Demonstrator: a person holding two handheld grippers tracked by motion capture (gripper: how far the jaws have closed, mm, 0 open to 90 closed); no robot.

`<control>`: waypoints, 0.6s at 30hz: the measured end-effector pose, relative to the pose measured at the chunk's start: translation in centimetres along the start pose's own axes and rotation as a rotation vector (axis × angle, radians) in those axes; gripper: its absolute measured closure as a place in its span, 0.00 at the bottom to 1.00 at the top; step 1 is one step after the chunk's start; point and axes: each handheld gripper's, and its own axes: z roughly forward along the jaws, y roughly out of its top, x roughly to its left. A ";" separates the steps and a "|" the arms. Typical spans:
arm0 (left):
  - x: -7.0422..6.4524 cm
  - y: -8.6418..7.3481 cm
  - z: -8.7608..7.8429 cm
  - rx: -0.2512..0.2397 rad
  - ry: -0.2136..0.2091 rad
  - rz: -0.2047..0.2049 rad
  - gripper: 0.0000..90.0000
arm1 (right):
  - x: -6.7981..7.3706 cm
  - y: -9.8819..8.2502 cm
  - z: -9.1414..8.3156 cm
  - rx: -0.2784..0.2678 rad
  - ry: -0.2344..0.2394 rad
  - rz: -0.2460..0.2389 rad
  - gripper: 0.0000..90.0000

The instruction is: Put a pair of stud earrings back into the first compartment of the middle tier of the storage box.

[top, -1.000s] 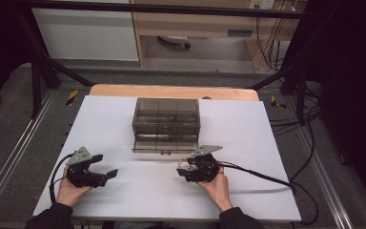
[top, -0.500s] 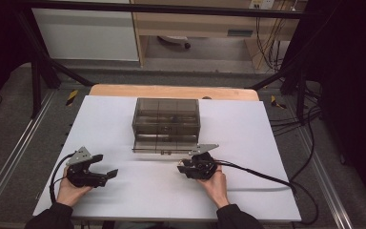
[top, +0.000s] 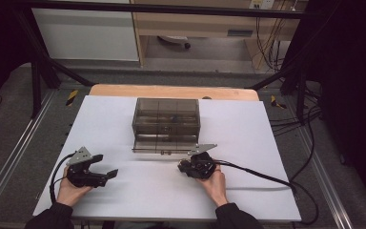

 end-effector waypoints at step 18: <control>0.0 0.0 0.0 -0.003 0.004 -0.002 0.09 | 0.1 0.1 -0.4 0.013 -0.006 -0.012 0.97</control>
